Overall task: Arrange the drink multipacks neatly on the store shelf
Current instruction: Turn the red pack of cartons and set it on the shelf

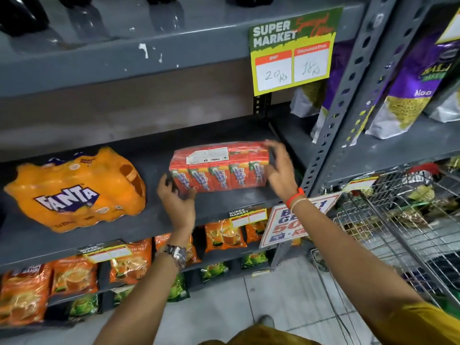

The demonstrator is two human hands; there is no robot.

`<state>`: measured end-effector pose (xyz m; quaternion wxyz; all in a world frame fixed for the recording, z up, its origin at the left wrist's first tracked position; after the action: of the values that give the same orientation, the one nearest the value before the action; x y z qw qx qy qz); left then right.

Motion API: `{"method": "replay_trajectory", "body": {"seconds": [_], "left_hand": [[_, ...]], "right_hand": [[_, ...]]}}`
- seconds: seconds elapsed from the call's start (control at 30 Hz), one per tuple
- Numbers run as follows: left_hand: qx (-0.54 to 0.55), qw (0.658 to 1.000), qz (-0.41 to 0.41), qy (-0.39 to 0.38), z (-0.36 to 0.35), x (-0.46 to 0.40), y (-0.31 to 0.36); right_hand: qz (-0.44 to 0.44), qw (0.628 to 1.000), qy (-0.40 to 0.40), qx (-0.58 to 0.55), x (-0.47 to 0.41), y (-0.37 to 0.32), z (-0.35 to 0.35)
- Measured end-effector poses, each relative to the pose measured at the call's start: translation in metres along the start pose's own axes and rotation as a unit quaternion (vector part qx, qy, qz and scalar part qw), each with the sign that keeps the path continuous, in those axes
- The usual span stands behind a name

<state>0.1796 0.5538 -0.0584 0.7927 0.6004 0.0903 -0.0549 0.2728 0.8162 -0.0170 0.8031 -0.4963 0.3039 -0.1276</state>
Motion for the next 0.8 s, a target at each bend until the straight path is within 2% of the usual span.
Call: {"method": "replay_trajectory", "body": {"seconds": [0.07, 0.13, 0.2, 0.23, 0.3, 0.37, 0.47, 0.57, 0.63, 0.7, 0.8], "left_hand": [[0.023, 0.998, 0.006, 0.064, -0.001, 0.031, 0.004], [0.082, 0.996, 0.020, -0.008, -0.021, 0.057, 0.011], [0.154, 0.978, 0.072, -0.120, -0.045, 0.060, 0.014], [0.189, 0.963, 0.120, -0.151, -0.054, 0.054, 0.014], [0.226, 0.936, 0.210, -0.170, -0.065, 0.037, 0.008], [0.211, 0.932, 0.227, -0.190, -0.069, 0.021, 0.007], [0.181, 0.922, 0.225, -0.258, -0.077, -0.001, 0.017], [0.144, 0.908, 0.204, -0.337, -0.085, -0.028, 0.039], [0.086, 0.900, 0.159, -0.397, -0.091, -0.041, 0.053], [-0.003, 0.893, 0.102, -0.438, -0.096, -0.054, 0.065], [-0.120, 0.886, 0.015, -0.448, -0.098, -0.073, 0.078]], "right_hand": [[-0.120, 0.986, 0.035, -0.110, -0.010, 0.012, 0.003], [-0.201, 0.962, 0.018, -0.184, -0.015, 0.021, -0.003], [-0.220, 0.954, 0.002, -0.205, -0.017, 0.018, -0.007], [-0.218, 0.952, 0.009, -0.212, -0.014, 0.015, -0.005], [-0.222, 0.949, 0.031, -0.222, -0.004, 0.020, -0.004], [-0.214, 0.956, 0.074, -0.188, 0.013, 0.023, 0.000], [-0.151, 0.979, 0.137, -0.022, 0.055, 0.012, -0.010], [-0.095, 0.986, 0.129, 0.046, 0.097, -0.008, -0.048], [-0.051, 0.993, 0.086, 0.062, 0.115, -0.026, -0.077], [-0.007, 0.997, 0.009, 0.076, 0.119, -0.047, -0.109], [-0.006, 0.993, -0.099, 0.066, 0.106, -0.059, -0.147]]}}
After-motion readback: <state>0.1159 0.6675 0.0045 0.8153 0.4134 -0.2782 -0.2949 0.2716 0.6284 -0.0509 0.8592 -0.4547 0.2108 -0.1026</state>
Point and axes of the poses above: each hand's wrist, its own x-axis away from the middle knuckle, its own z-axis out of the back of the hand, y = z × x, the point moved 7 cm from there along -x, towards the middle knuckle
